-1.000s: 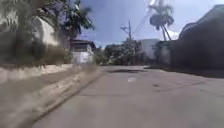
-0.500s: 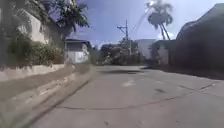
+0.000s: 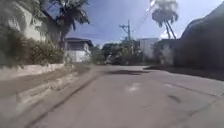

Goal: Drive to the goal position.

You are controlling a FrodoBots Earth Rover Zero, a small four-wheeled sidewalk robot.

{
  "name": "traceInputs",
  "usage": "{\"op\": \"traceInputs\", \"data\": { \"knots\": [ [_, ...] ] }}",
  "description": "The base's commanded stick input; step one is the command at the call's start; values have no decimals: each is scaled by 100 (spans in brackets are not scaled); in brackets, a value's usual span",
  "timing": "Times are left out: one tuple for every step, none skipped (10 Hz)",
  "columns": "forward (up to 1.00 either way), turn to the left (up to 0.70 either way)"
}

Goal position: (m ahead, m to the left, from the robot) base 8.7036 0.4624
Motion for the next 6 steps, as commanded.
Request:
{"op": "traceInputs", "data": {
  "knots": [
    [100,-1],
    [100,-9],
    [100,-37],
    [100,-35],
    [100,-1],
    [100,-1]
  ]
}}
